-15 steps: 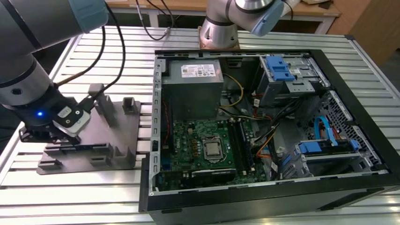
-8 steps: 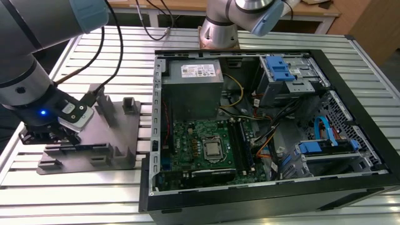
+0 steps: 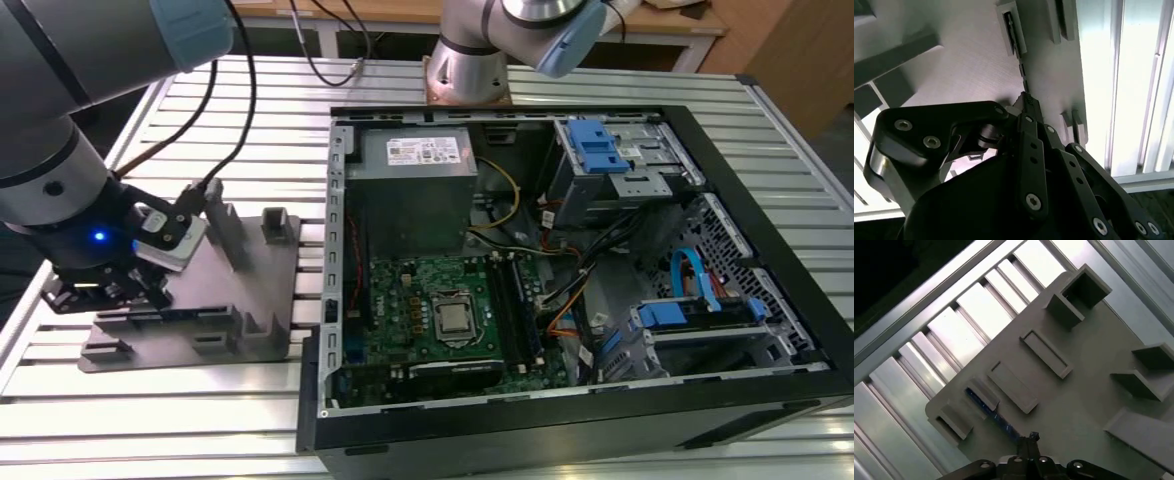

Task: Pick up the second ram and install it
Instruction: 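Pick up the second ram and move it above second insertion slot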

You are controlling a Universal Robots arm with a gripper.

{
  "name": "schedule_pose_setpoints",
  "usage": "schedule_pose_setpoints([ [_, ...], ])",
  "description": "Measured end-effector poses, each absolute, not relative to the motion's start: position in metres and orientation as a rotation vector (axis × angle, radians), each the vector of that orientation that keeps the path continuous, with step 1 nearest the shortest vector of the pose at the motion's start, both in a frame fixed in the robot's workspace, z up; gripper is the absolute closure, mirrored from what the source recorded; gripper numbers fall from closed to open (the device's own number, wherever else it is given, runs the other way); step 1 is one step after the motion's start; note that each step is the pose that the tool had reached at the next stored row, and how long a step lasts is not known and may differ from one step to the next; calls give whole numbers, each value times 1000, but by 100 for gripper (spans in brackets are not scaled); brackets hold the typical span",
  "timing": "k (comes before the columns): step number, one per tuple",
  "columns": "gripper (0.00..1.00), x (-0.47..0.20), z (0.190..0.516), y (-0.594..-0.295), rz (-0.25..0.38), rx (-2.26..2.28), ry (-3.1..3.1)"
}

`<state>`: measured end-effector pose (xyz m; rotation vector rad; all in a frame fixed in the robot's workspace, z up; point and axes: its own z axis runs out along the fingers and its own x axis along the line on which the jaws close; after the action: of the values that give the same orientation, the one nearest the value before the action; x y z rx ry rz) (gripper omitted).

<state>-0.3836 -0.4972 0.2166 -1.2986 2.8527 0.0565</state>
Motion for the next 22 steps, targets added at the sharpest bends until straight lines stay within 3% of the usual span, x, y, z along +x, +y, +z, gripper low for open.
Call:
schedule_pose_setpoints([
  [22, 89, -384, 216, -497, 57, -1843, 2545],
])
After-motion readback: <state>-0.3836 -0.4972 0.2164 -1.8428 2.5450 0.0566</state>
